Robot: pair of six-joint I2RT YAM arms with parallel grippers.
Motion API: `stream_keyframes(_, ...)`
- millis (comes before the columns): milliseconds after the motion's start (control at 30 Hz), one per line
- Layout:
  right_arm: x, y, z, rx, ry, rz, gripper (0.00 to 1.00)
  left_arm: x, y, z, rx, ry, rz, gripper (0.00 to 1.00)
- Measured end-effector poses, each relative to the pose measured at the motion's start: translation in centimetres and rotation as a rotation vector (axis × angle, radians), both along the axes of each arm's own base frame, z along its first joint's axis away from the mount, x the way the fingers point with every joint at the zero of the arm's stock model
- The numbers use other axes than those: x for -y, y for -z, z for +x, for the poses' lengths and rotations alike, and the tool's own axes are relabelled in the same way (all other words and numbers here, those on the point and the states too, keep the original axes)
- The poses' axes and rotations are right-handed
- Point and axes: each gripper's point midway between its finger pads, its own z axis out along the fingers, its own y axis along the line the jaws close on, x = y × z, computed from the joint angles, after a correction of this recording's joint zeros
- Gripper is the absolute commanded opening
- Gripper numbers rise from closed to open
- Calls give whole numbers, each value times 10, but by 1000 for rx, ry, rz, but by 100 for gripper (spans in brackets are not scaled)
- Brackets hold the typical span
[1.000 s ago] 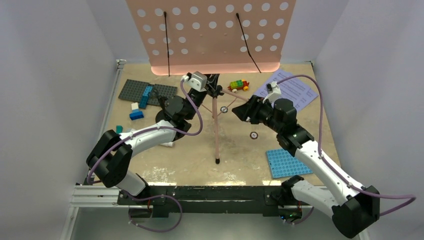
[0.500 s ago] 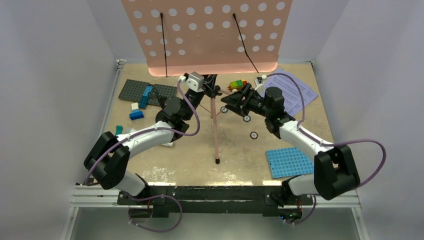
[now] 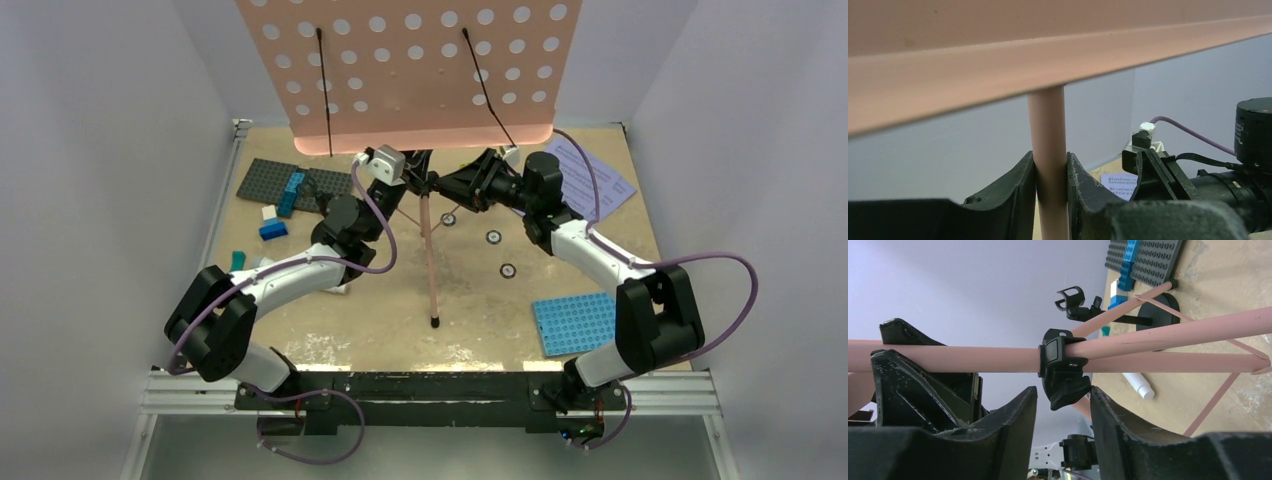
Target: Pack up the instrument practice props
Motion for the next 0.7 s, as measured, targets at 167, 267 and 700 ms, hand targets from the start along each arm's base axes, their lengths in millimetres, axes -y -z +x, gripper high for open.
stream_keyframes(167,-1,4,0,-14,-18,-15,43,0,0,0,2,5,1,0)
stream_keyframes(267,-2,4,-1,-13,-33,-20,45,0,0,-1,4,6,0,0)
stream_keyframes(700,-11,9,6,-28,-108,-32,10,-4,0,-3,17,12,-3,0)
